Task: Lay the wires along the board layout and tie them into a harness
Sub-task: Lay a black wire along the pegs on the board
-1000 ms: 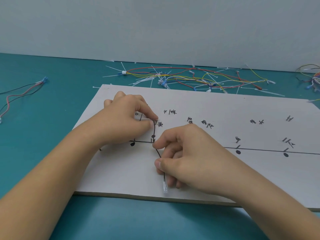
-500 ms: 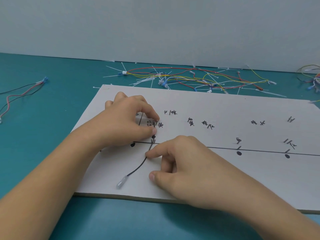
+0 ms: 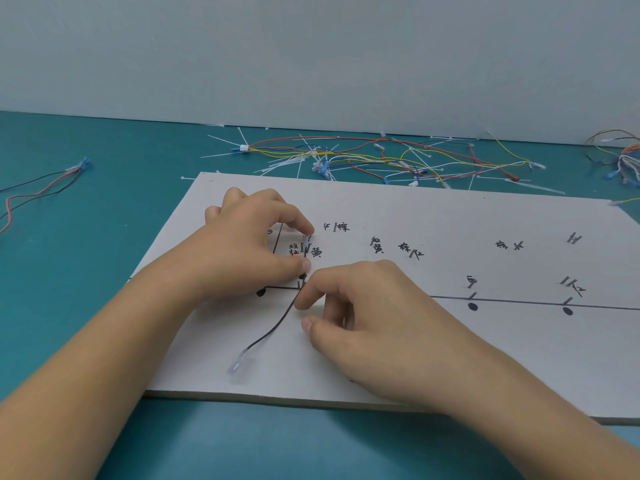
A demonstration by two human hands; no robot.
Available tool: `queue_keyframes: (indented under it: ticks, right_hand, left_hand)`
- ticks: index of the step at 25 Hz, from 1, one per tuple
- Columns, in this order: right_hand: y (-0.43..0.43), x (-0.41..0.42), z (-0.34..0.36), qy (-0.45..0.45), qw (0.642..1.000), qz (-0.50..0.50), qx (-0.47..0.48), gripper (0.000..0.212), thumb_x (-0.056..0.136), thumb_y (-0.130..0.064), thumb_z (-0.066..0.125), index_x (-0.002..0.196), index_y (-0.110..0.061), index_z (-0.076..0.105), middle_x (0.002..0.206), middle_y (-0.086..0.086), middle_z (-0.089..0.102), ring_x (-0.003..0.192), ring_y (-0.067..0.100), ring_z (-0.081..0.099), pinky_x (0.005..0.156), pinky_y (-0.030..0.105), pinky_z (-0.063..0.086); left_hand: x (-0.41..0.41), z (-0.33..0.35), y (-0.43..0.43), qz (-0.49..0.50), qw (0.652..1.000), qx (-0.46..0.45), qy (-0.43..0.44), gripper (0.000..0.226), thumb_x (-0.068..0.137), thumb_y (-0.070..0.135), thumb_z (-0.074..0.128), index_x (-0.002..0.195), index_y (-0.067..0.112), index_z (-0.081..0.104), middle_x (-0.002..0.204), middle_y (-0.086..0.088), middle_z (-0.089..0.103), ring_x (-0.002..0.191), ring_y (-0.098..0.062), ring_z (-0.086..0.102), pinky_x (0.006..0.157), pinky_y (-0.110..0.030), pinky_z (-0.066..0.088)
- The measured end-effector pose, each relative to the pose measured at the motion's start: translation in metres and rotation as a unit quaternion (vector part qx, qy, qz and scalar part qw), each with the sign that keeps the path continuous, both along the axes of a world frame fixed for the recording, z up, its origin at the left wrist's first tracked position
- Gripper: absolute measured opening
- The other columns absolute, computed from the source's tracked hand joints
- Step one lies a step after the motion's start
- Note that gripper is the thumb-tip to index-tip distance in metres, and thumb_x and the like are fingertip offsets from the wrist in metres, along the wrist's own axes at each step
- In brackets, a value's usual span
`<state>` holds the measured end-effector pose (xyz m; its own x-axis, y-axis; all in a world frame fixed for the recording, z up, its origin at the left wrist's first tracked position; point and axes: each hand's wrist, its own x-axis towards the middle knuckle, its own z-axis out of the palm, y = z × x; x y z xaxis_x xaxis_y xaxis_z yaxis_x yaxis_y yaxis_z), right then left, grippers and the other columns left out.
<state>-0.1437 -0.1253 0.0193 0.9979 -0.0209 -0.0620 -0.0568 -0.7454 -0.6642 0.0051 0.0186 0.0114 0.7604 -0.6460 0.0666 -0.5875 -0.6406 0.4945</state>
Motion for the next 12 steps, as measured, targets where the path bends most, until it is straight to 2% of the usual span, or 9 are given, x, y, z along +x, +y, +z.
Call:
queue_keyframes:
  ticks: [4, 12]
  right_hand:
    - [0.0003, -0.0001, -0.0017, -0.009, 1.000, 0.012, -0.007, 0.015, 0.092, -0.038, 0.061, 0.104, -0.035, 0.069, 0.076, -0.015, 0.067, 0.072, -0.003, 0.058, 0.057, 0.020, 0.041]
    - [-0.0033, 0.0003, 0.0001, -0.015, 1.000, 0.019, -0.001, 0.014, 0.092, -0.034, 0.061, 0.104, -0.034, 0.068, 0.076, -0.014, 0.067, 0.069, -0.002, 0.061, 0.063, 0.026, 0.051]
  left_hand:
    - [-0.0032, -0.0008, -0.0009, -0.005, 1.000, 0.011, -0.016, 0.028, 0.082, 0.045, 0.076, 0.109, 0.049, 0.067, 0.123, 0.026, 0.041, 0.115, -0.011, 0.030, 0.090, -0.031, 0.022]
    - [0.0014, 0.0055, 0.0044, 0.003, 1.000, -0.011, 0.015, 0.024, 0.087, 0.043, 0.072, 0.110, 0.049, 0.065, 0.116, 0.023, 0.056, 0.120, -0.009, 0.042, 0.098, -0.038, 0.031]
